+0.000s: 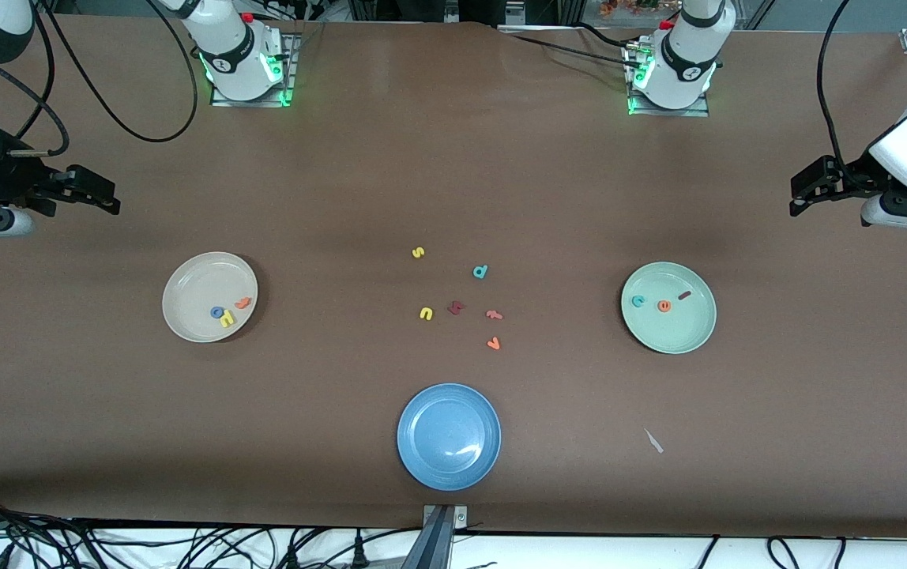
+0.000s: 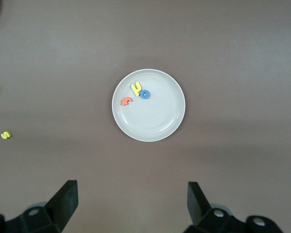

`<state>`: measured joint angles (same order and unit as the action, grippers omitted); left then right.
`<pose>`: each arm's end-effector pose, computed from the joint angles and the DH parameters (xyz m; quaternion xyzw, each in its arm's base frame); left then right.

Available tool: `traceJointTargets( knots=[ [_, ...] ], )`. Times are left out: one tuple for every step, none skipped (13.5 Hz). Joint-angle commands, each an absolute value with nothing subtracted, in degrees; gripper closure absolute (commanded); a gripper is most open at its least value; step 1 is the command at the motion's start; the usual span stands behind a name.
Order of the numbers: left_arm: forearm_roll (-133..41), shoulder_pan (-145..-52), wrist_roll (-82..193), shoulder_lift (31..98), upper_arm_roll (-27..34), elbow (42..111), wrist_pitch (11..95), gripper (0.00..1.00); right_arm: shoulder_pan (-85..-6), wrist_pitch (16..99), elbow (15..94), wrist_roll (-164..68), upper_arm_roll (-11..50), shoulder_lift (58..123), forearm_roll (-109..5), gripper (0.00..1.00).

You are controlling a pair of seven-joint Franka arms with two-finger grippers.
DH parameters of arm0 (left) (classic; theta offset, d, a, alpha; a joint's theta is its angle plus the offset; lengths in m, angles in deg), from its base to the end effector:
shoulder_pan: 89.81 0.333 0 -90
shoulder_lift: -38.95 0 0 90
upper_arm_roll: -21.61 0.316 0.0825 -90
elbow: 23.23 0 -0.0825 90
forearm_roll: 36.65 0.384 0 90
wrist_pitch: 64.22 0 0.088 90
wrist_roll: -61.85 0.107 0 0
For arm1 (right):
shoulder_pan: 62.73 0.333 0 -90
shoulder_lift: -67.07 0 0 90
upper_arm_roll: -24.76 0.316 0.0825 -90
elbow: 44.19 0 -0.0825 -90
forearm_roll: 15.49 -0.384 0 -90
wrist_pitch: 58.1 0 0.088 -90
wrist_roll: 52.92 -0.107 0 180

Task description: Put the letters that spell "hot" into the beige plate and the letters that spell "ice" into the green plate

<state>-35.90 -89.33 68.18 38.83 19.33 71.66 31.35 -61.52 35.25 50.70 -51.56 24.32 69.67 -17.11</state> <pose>0.5606 -0.0164 0.5937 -0.9974 0.0715 -0.0067 0.0068 0.5682 0.0106 0.5636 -0.9991 -0.0172 0.0360 0.0141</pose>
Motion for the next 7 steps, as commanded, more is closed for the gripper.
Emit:
traceJointTargets(
  knots=[
    [-36.6, -88.7, 69.6, 39.6, 19.0, 69.9, 30.3, 0.0, -61.6, 30.8, 46.3, -52.0, 24.5, 72.2, -16.5, 0.0],
    [-36.6, -88.6, 69.6, 39.6, 19.0, 70.0, 30.3, 0.0, -61.6, 30.4, 46.1, -52.0, 24.6, 72.3, -16.4, 0.0],
    [-36.6, -88.6, 69.6, 39.6, 19.0, 70.0, 30.3, 0.0, -61.4, 30.4, 46.1, -52.8, 24.7, 72.3, -16.2, 0.0],
    [-36.6, -88.6, 69.6, 39.6, 19.0, 70.0, 30.2, 0.0, -61.3, 30.3, 46.1, -53.6, 24.7, 72.3, -15.8, 0.0],
    [-36.6, -88.7, 69.5, 39.6, 19.0, 69.9, 30.2, 0.0, -61.2, 30.1, 46.1, -53.6, 24.7, 72.3, -14.8, 0.0],
    [-36.6, -88.6, 69.5, 39.6, 19.0, 69.9, 30.2, 0.0, -61.2, 30.1, 46.1, -53.7, 24.8, 72.3, -14.2, 0.0],
    [-36.6, -88.6, 69.5, 39.6, 19.1, 70.0, 29.8, 0.0, -61.1, 30.1, 46.1, -53.7, 24.8, 72.3, -14.0, 0.0]
  ],
)
